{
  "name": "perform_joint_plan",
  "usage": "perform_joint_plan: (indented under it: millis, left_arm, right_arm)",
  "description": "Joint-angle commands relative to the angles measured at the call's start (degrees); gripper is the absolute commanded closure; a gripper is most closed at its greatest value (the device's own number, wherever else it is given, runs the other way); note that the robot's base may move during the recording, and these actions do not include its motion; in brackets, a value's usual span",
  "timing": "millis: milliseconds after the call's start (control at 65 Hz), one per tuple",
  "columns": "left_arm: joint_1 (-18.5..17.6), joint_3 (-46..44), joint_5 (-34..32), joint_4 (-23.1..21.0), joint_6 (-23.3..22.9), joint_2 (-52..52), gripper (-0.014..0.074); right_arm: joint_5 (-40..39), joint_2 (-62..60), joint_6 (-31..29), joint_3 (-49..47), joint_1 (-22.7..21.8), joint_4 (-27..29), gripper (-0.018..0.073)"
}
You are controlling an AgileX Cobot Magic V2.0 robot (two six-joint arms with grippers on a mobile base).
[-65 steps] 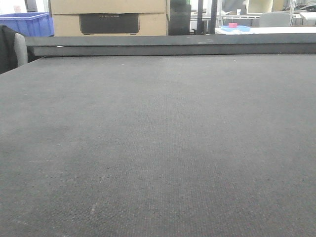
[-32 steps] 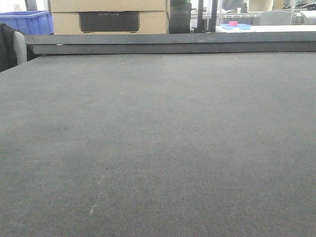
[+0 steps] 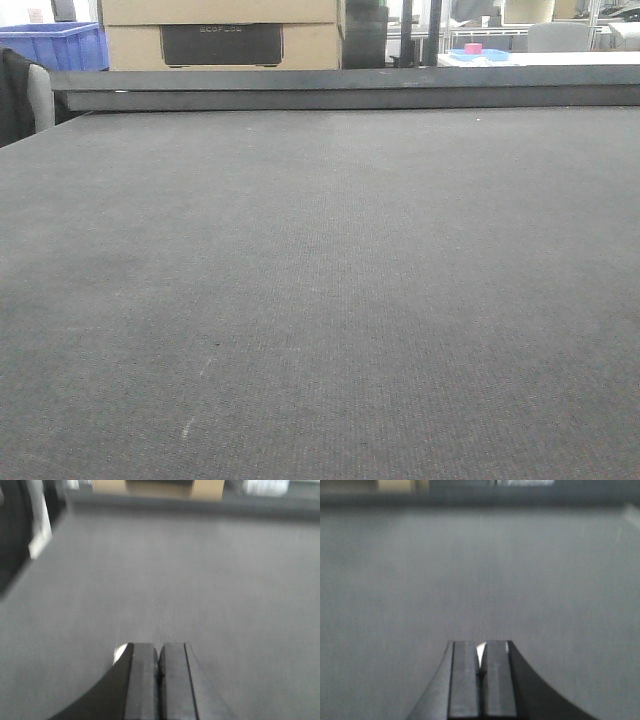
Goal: Place valve from conveyor to right shelf box
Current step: 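Lower both grippers over the white valves on the dark belt, then close the left and right grippers around the valve bodies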
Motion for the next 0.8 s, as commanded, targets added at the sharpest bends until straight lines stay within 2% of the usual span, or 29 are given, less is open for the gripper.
perform_joint_plan:
  millis: [0, 154, 246, 369, 785]
  left_arm:
    - [-0.1, -5.8, 7.8, -1.0, -0.2, 8.0, 0.0707]
    - [-0.1, -14.6, 20.5, -1.0, -0.2, 20.5, 0.0707]
    - [-0.1, -18.9, 24.1, -1.2, -0.2, 26.7, 0.0707]
    - [-0.1, -21.0, 24.3, -1.2, -0.2, 32.2, 0.0707]
    - [-0.1, -24.1, 23.7, -1.7, -0.4, 39.7, 0.0707]
  right_arm:
    - [7.1, 6.9, -0.4, -5.0, -0.3, -0.1, 0.0721]
    - [18.6, 19.4, -0.4, -13.5, -0.3, -0.4, 0.0721]
    - [26.2, 27.0, -0.4, -19.1, -0.3, -0.5, 0.0721]
    - [30.8, 34.7, -0.4, -24.7, -0.3, -0.5, 0.0721]
    - [34.5, 49.0, -0.4, -33.3, -0.3, -1.1, 0.0721]
